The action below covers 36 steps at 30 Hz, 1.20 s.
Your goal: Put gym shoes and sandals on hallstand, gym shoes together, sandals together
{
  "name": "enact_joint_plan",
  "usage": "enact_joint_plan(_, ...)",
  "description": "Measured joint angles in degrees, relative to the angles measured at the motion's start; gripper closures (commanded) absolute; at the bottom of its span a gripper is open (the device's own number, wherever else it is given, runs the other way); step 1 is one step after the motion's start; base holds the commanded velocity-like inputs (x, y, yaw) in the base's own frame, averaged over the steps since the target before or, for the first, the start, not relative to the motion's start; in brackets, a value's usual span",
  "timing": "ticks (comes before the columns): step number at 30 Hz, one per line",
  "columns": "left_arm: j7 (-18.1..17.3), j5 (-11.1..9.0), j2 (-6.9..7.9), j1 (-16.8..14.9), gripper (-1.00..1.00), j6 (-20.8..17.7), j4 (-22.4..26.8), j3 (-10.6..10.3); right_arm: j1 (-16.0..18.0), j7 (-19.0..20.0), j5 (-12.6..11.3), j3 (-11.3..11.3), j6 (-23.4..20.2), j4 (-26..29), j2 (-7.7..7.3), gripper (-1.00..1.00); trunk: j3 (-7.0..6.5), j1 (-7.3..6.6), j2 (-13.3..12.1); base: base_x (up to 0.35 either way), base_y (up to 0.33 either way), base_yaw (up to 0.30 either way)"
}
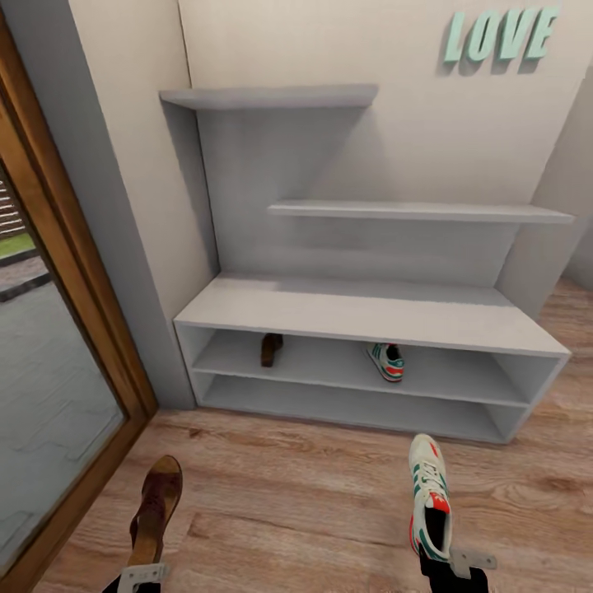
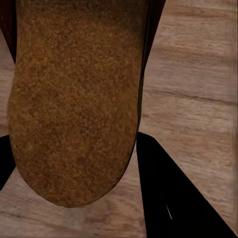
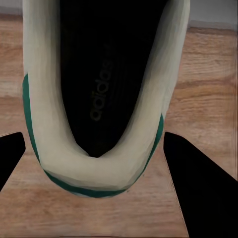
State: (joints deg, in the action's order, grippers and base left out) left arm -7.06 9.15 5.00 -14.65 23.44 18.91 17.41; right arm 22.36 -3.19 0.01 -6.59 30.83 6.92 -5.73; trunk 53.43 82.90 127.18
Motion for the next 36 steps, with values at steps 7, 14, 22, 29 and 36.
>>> enact_joint_plan(7,0.0,0.0,-0.04,0.0,1.0,0.0,0.0,0.0,0.0,0.0,0.0,0.0,0.0,0.0,0.0,1.0,0.0,0.0,0.0,0.0,0.011,-0.267)
enact_joint_plan(14,0.0,0.0,-0.04,0.0,1.0,0.0,0.0,0.0,0.0,0.1,0.1,0.0,0.1,0.0,-0.11,1.0,0.0,0.0,0.0,0.0,0.0,-0.037)
enact_joint_plan(22,0.0,0.1,-0.15,0.0,1.0,0.0,0.0,-0.1,0.0,0.1,0.1,0.0,0.0,0.1,-0.21,1.0,0.0,0.0,0.0,0.0,0.0,0.0)
enact_joint_plan(29,0.0,0.2,-0.21,0.0,1.0,0.0,0.0,-0.1,0.0,0.3,0.1,0.1,0.0,0.1,-0.02,1.0,0.0,0.0,0.0,0.0,0.0,0.0)
enact_joint_plan(36,0.0,0.1,-0.22,0.0,1.0,0.0,0.0,-0.1,0.0,0.3,0.1,0.1,0.0,0.1,-0.01,1.0,0.0,0.0,0.0,0.0,0.0,0.0)
